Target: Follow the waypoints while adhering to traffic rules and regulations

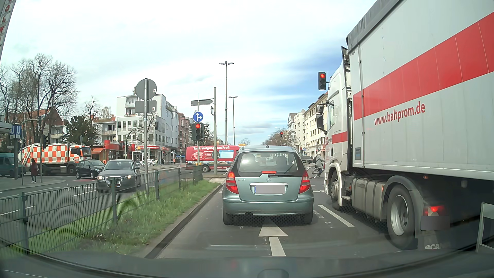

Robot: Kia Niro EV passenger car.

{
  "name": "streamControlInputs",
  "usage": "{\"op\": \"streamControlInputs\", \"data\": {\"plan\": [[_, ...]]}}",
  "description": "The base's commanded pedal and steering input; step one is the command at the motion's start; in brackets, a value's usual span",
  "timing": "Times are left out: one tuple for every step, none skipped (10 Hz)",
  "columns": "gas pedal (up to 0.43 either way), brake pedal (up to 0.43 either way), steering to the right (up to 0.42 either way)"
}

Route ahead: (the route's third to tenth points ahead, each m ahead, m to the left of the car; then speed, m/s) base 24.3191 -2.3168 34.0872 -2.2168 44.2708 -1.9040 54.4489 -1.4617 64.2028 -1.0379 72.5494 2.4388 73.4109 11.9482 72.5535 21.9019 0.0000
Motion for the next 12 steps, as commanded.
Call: {"op": "streamControlInputs", "data": {"plan": [[0.000,0.000,0.002],[0.000,0.000,0.002],[0.000,0.000,0.002],[0.000,0.000,0.002],[0.000,0.000,0.001],[0.000,0.000,0.002],[0.000,0.000,0.002],[0.000,0.000,0.002],[0.000,0.000,0.002],[0.000,0.000,0.002],[0.000,0.000,0.002],[0.000,0.000,0.002]]}}
